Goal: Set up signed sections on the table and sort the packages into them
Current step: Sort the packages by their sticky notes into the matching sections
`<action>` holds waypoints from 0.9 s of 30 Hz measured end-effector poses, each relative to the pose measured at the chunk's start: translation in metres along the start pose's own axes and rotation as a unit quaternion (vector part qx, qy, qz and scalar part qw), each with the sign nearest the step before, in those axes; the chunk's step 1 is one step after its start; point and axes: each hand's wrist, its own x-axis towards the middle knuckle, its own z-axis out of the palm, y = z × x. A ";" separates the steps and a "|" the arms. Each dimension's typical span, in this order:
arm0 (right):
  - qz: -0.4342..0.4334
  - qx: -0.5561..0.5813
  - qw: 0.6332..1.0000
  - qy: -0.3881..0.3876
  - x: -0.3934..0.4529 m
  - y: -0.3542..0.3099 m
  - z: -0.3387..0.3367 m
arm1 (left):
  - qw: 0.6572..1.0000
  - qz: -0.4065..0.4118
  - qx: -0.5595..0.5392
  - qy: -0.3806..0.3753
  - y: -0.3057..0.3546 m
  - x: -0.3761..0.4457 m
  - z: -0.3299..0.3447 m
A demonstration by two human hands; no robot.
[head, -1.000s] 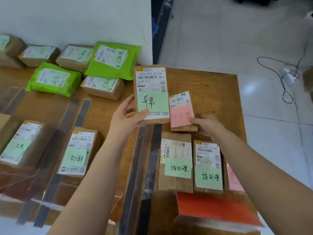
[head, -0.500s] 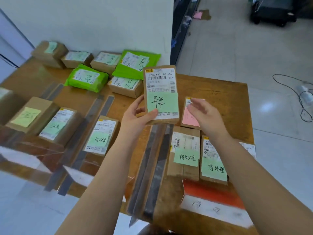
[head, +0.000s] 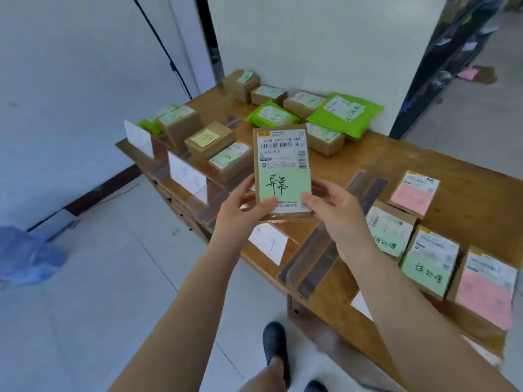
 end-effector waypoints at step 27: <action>0.006 -0.024 0.995 -0.096 0.077 0.006 0.369 | 0.997 -0.010 -0.056 0.056 0.006 0.093 -0.357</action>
